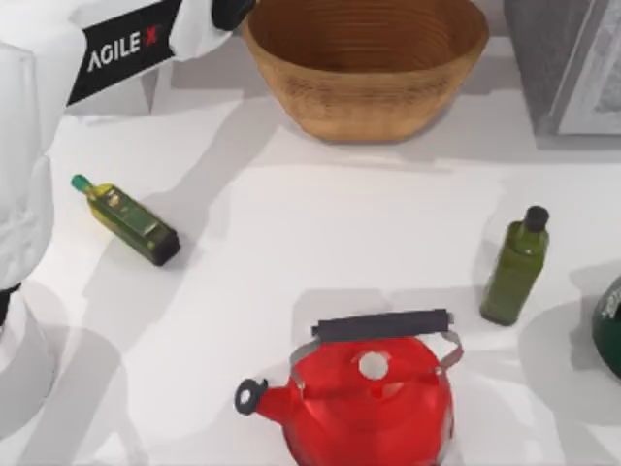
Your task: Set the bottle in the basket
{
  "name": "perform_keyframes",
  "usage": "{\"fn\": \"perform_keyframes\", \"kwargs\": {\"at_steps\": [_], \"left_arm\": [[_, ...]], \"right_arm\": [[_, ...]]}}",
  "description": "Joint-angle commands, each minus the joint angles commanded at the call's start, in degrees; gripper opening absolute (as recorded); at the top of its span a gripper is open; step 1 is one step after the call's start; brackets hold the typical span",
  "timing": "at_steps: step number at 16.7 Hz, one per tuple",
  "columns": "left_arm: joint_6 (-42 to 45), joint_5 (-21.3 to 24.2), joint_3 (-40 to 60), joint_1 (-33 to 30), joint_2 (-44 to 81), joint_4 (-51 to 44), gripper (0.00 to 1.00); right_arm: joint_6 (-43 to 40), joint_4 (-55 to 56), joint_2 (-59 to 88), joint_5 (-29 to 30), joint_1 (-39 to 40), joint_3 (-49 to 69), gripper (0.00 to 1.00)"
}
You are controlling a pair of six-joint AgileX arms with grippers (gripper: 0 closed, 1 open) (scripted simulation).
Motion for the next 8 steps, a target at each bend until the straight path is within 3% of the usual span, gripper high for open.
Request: {"fn": "perform_keyframes", "kwargs": {"at_steps": [5,8], "left_arm": [[-0.05,-0.25,1.65,-0.27,1.64,-0.10,0.00],[-0.05,-0.25,1.65,-0.27,1.64,-0.10,0.23]], "right_arm": [[0.00,0.00,0.00,0.00,0.00,0.00,1.00],[0.00,0.00,0.00,0.00,0.00,0.00,1.00]]}}
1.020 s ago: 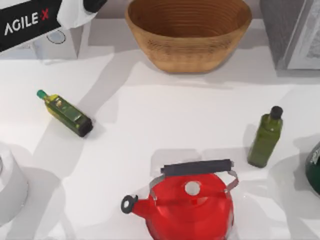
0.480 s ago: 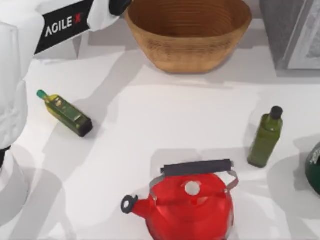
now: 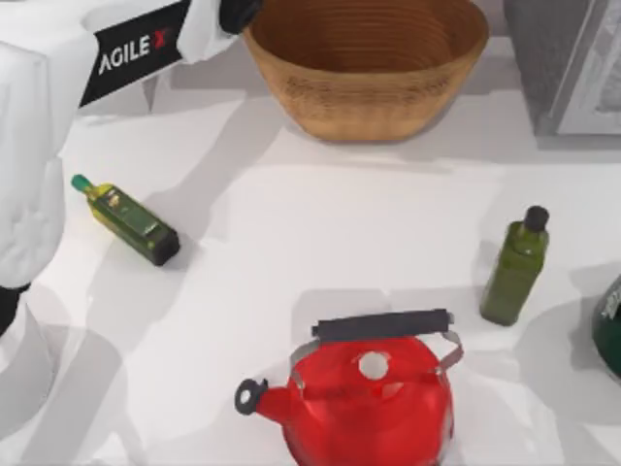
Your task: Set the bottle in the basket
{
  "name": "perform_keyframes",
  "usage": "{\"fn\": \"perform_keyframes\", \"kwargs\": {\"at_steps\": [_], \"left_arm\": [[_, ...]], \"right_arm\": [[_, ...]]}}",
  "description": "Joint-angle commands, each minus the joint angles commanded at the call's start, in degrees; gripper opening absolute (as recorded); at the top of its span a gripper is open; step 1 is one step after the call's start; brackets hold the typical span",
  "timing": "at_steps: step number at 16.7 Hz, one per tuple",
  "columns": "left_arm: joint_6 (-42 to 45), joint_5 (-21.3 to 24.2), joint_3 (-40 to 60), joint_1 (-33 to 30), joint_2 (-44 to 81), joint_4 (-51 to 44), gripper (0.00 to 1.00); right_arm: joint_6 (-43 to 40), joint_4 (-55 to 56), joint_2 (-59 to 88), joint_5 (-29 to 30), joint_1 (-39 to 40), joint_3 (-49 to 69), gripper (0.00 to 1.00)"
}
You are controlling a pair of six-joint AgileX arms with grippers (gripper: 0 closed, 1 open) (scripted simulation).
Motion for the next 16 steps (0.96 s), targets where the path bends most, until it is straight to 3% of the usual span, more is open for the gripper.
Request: {"fn": "perform_keyframes", "kwargs": {"at_steps": [10,16], "left_arm": [[0.00,0.00,0.00,0.00,0.00,0.00,0.98],[0.00,0.00,0.00,0.00,0.00,0.00,1.00]], "right_arm": [[0.00,0.00,0.00,0.00,0.00,0.00,1.00],[0.00,0.00,0.00,0.00,0.00,0.00,1.00]]}}
